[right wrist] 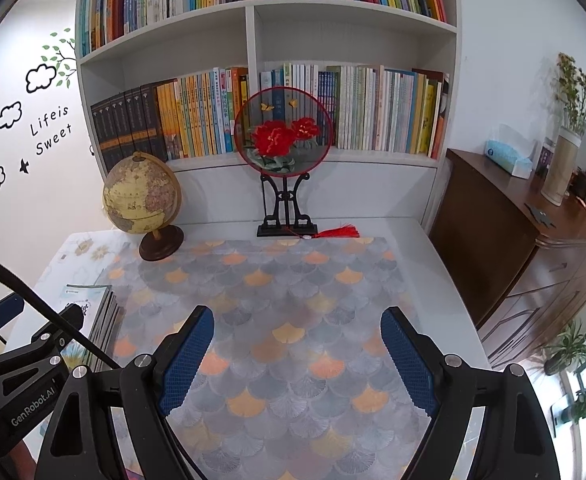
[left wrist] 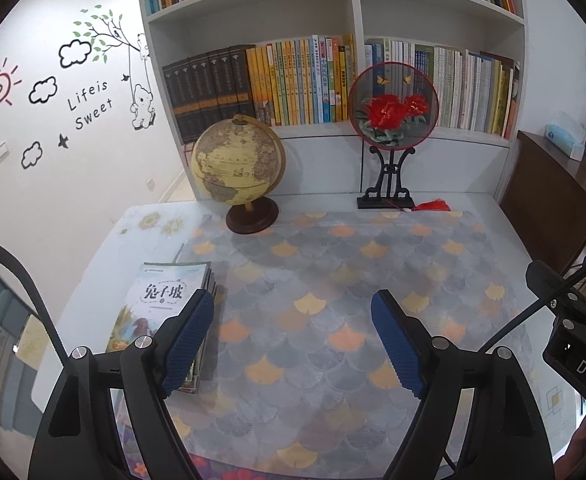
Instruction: Organize books
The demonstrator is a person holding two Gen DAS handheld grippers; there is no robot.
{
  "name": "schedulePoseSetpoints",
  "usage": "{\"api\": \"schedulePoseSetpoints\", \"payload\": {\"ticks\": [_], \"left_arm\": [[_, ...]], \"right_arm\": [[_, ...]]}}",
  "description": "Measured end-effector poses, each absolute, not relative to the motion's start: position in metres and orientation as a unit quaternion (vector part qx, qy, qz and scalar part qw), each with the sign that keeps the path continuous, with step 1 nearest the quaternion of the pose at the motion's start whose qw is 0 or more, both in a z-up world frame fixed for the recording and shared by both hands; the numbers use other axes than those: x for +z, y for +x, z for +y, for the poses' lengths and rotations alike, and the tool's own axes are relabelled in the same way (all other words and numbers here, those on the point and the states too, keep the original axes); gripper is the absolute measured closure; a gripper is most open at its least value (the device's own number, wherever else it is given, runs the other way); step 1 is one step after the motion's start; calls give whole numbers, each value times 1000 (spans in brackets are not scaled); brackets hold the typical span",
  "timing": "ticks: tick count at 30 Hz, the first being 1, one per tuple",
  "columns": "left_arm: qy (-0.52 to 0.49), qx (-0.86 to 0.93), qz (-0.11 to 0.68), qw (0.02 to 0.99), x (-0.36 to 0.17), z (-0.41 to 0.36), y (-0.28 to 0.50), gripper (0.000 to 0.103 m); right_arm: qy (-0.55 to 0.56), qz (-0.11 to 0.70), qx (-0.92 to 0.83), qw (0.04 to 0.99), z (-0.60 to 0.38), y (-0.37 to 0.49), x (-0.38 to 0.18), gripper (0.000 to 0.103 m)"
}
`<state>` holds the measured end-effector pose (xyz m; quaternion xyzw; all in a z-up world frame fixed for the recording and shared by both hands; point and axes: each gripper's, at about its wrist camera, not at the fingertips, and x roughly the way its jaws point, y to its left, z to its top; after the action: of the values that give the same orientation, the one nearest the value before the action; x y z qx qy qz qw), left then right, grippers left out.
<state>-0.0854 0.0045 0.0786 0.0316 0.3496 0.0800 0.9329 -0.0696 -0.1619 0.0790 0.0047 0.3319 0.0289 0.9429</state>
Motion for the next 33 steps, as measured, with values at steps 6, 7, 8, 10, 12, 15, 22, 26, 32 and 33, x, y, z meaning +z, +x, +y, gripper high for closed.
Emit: {"api": "schedulePoseSetpoints", "payload": {"ticks": [6, 7, 8, 10, 12, 15, 22, 26, 32, 33], "left_arm": [[32, 78, 353, 932, 78, 4, -83, 23], [32, 79, 353, 932, 77, 4, -82, 23], [31, 79, 353, 932, 77, 5, -83, 23], [30, 77, 355, 931, 77, 4, -82, 23], [30, 76, 356, 931, 76, 4, -82, 23], [30, 75, 356, 931, 76, 4, -81, 23], [33, 69, 359, 930, 74, 3, -80, 23], [34, 67, 359, 930, 74, 3, -81, 23], [35, 63, 363, 929, 72, 2, -81, 23], [35, 62, 363, 929, 72, 1, -81, 23]], "right_arm": [[5, 331, 32, 943, -163, -68, 79, 19], [5, 330, 34, 943, -163, -68, 79, 19], [4, 330, 34, 943, -163, -67, 78, 19], [3, 331, 35, 943, -162, -66, 77, 19], [3, 332, 37, 942, -162, -65, 76, 19], [3, 332, 35, 943, -161, -67, 76, 19], [5, 333, 32, 942, -161, -67, 75, 19], [5, 332, 30, 943, -162, -68, 75, 19], [9, 332, 24, 943, -164, -70, 76, 19], [9, 332, 25, 943, -165, -69, 76, 19]]}}
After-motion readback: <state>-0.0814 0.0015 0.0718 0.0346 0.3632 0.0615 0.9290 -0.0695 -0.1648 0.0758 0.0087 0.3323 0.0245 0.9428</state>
